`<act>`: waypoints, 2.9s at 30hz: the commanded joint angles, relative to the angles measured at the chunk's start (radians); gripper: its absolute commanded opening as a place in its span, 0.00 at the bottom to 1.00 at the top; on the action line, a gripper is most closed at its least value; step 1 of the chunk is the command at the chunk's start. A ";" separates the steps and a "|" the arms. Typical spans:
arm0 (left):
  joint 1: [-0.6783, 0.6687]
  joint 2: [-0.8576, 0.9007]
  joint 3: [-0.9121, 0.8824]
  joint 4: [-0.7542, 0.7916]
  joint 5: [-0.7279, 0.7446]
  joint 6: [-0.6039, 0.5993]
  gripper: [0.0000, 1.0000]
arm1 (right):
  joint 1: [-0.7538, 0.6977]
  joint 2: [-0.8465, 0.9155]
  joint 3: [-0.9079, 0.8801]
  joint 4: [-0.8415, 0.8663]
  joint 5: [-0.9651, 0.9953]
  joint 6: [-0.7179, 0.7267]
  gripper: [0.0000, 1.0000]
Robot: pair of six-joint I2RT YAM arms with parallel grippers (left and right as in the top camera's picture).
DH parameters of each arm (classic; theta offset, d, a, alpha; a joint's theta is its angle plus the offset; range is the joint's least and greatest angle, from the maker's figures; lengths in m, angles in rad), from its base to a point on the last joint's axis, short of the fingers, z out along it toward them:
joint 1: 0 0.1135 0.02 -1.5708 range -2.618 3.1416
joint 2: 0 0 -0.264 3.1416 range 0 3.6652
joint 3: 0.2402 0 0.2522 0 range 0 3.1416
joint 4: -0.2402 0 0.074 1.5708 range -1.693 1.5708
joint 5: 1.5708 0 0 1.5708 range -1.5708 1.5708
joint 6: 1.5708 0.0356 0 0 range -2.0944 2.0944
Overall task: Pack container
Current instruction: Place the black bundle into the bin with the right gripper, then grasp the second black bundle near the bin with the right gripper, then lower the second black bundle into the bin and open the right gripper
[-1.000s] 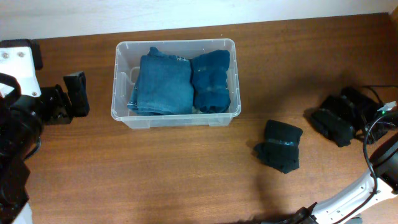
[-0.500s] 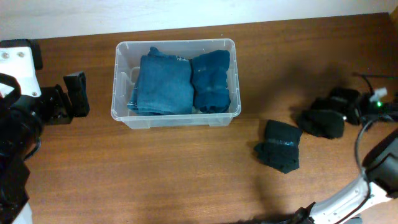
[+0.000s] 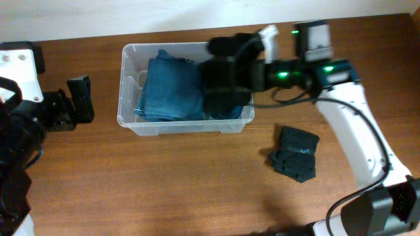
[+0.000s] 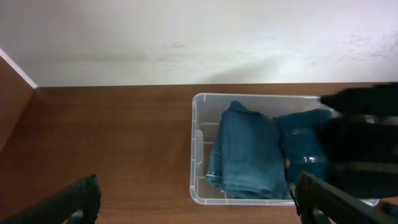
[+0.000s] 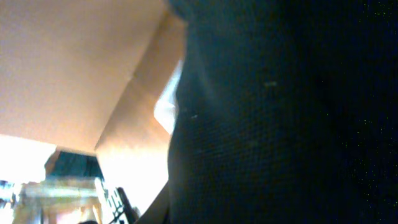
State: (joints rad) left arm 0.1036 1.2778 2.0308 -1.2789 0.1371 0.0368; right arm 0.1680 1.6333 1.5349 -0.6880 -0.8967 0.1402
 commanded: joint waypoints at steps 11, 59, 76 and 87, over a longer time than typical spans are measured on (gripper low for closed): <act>0.004 -0.008 0.002 0.001 -0.006 0.001 1.00 | 0.158 0.138 0.006 0.216 0.166 0.066 0.24; 0.004 -0.008 0.002 0.001 -0.006 0.001 0.99 | -0.607 -0.033 -0.854 -0.002 0.303 0.078 0.82; 0.004 -0.008 0.002 0.001 -0.006 0.001 0.99 | -0.540 -0.321 -0.518 -0.093 -0.105 0.149 0.09; 0.004 -0.008 0.002 0.001 -0.006 0.001 1.00 | -0.072 -0.320 -0.341 0.403 0.018 0.460 0.09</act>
State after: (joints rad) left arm 0.1036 1.2770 2.0308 -1.2793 0.1375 0.0368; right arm -0.0132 1.2724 1.1877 -0.3485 -0.9325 0.4786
